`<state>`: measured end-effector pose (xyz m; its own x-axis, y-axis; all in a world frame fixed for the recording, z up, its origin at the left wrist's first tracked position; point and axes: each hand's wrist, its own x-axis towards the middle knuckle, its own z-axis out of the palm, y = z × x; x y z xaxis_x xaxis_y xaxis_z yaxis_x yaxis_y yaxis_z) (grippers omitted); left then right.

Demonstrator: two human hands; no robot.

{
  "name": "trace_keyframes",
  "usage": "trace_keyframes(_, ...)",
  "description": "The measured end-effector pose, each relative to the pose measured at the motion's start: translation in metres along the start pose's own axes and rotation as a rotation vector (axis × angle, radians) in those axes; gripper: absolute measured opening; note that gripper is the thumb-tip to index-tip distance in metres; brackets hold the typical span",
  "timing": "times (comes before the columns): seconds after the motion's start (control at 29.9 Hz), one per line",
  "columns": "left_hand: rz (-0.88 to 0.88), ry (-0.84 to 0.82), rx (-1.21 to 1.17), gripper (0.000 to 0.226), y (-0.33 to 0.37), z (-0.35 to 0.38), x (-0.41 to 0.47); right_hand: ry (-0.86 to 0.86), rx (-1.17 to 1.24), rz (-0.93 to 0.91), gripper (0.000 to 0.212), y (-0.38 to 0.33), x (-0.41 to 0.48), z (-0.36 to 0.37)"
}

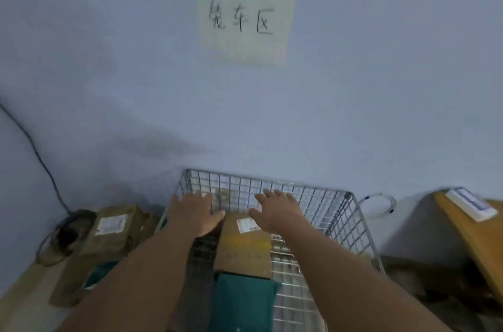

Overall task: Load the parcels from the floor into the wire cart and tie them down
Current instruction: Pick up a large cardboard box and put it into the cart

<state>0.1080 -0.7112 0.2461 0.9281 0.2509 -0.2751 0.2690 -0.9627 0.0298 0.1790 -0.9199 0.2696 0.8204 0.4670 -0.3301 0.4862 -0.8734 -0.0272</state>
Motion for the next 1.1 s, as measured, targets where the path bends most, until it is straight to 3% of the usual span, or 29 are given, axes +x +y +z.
trace_keyframes(0.23,-0.225,0.266,0.033,0.078,-0.089,-0.216,-0.126,0.273,-0.072,-0.219,0.070,-0.110,-0.075,-0.218)
trace_keyframes(0.43,-0.528,0.405,0.068,0.079,-0.215,-0.312,-0.274,0.425,-0.130,-0.503,0.071,-0.270,-0.139,-0.319)
trace_keyframes(0.8,-0.987,0.484,0.054,0.076,-0.422,-0.330,-0.528,0.543,-0.196,-0.951,0.073,-0.581,-0.258,-0.356)
trace_keyframes(1.1,-1.121,0.519,0.054,0.076,-0.546,-0.330,-0.629,0.602,-0.158,-1.085,0.071,-0.745,-0.309,-0.368)
